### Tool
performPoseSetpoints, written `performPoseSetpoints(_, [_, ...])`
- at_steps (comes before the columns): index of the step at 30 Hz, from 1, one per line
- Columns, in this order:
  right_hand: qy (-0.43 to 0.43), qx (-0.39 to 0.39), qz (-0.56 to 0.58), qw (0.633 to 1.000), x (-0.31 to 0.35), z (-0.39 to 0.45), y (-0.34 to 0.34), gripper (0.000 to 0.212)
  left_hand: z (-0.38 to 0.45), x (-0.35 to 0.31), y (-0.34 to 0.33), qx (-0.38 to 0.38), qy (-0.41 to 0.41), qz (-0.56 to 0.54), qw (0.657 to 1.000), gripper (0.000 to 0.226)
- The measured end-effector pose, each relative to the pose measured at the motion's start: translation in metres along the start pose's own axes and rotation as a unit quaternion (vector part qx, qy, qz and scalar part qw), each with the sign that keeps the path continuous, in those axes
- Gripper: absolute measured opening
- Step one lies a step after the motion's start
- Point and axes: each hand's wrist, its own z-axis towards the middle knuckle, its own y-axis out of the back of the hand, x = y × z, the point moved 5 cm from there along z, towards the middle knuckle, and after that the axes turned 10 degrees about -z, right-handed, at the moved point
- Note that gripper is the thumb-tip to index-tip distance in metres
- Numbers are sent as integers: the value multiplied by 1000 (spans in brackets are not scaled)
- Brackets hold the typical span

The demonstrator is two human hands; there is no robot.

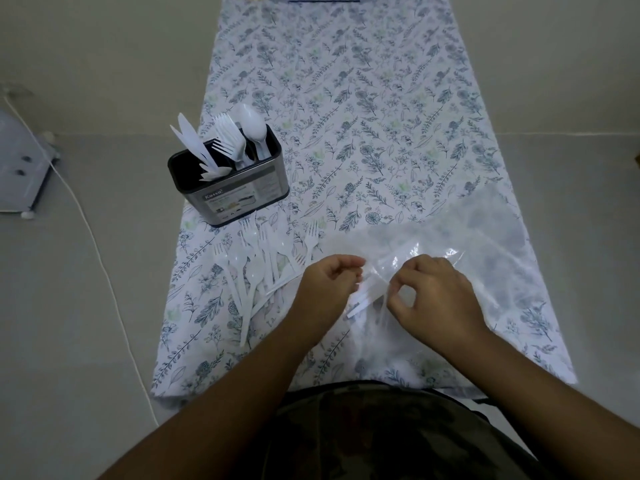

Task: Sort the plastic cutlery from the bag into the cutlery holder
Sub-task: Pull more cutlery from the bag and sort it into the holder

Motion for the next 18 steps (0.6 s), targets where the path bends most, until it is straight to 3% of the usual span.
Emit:
performPoseSetpoints(1, [-10, 9, 30, 999, -3, 1, 0, 8, 2, -1, 1, 3, -55, 120, 991, 31])
performPoseSetpoints(3, [-19, 26, 96, 995, -10, 5, -1, 5, 7, 3, -6, 45, -152, 297, 942, 41])
performPoseSetpoints(6, [-14, 35, 173, 984, -13, 10, 3, 12, 16, 16, -26, 106, -195, 453, 863, 50])
performPoseSetpoints(8, [-18, 35, 202, 979, -13, 11, 8, 13, 22, 19, -36, 70, -199, 544, 812, 57])
performPoseSetpoints(12, [-43, 30, 254, 966, -14, 12, 13, 13, 34, 26, -48, 29, -171, 654, 736, 58])
performPoseSetpoints(18, [-57, 14, 283, 957, -20, 11, 17, 11, 43, 39, -52, 68, -137, 721, 676, 33])
